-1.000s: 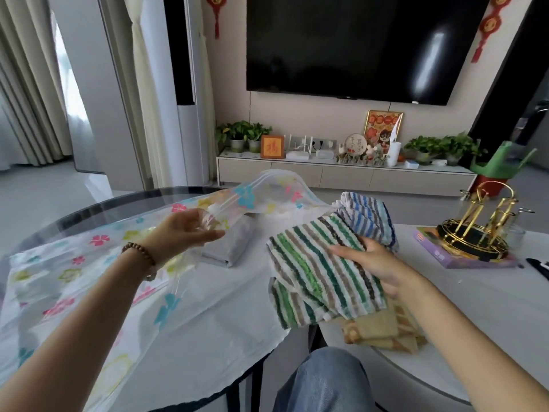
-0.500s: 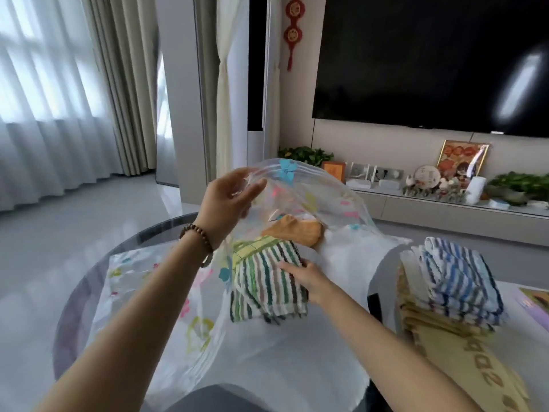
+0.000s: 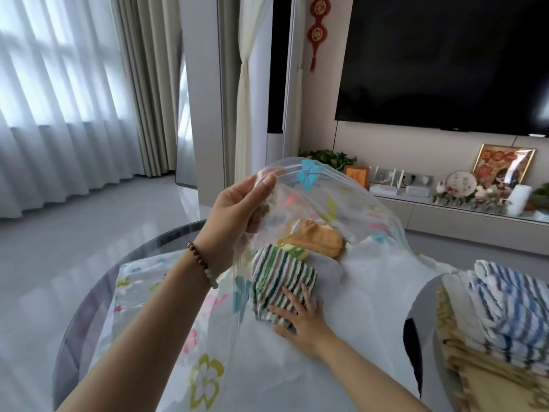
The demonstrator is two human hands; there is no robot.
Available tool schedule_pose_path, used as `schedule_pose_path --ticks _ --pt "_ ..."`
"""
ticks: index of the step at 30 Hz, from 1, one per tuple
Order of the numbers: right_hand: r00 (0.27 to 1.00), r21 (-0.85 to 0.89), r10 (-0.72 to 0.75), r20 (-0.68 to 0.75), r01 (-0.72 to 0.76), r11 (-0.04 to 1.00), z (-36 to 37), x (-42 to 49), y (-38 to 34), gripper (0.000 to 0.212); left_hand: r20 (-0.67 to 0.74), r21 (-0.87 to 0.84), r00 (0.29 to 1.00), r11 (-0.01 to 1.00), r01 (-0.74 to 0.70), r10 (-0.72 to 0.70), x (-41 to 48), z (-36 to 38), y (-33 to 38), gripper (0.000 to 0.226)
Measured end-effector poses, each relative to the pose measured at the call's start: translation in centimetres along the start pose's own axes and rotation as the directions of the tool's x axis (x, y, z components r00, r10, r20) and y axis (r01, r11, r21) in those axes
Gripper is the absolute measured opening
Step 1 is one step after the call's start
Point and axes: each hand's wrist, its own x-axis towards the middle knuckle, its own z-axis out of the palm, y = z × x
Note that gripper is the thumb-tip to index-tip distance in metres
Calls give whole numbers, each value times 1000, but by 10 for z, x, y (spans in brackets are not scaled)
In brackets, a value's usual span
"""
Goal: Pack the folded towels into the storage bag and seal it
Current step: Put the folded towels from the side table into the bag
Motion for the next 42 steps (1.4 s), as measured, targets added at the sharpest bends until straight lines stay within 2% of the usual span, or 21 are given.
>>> schedule_pose_path --ticks 3,6,9,12,15,18,21,23,25,26,30,33,37,39,42 --pt "989 29 125 84 -128 991 -12 35 -1 54 25 -20 1000 1000 10 -9 7 2 -6 30" --pt "966 -1 199 166 -201 980 -24 57 1 57 -20 -10 998 998 56 -56 10 3 -22 28" --pt "975 50 164 152 -174 984 -36 56 4 57 -79 -2 993 996 93 -93 8 8 -40 26" --pt "992 204 79 94 -97 974 -54 26 11 59 -90 17 989 993 116 -114 6 22 -53 27" --pt "998 511 33 56 -57 858 -83 -29 27 55 -111 36 984 989 141 -137 5 42 -63 34" --pt "994 721 18 103 -87 687 -117 -102 50 48 -109 8 982 988 155 -153 6 64 -71 35" --pt "983 837 117 140 -180 516 -142 -177 89 48 -104 -29 981 986 163 -166 6 84 -80 31" --pt "961 830 248 122 -236 506 -145 -226 120 39 -108 -62 979 984 169 -175 6 96 -84 27" --pt "902 802 428 54 -295 520 -135 -268 150 27 -117 -77 976 981 176 -184 6 106 -88 24" --pt "854 794 520 21 -330 510 -126 -286 164 27 -117 -79 975 980 180 -189 6 111 -90 23" --pt "667 770 744 23 -487 413 -88 -335 203 60 -107 -84 970 974 210 -218 3 126 -99 22" --pt "579 760 806 125 -578 298 -70 -348 216 68 -107 -47 964 970 239 -242 -1 134 -106 25" --pt "438 730 889 133 -650 211 -61 -344 224 102 -105 -12 961 967 256 -256 -6 141 -108 22" --pt "389 711 912 128 -678 189 -57 -342 223 102 -111 5 958 964 265 -263 -9 142 -109 24" --pt "370 663 929 15 -699 267 -52 -338 217 82 -104 5 956 961 276 -274 -13 140 -110 25"
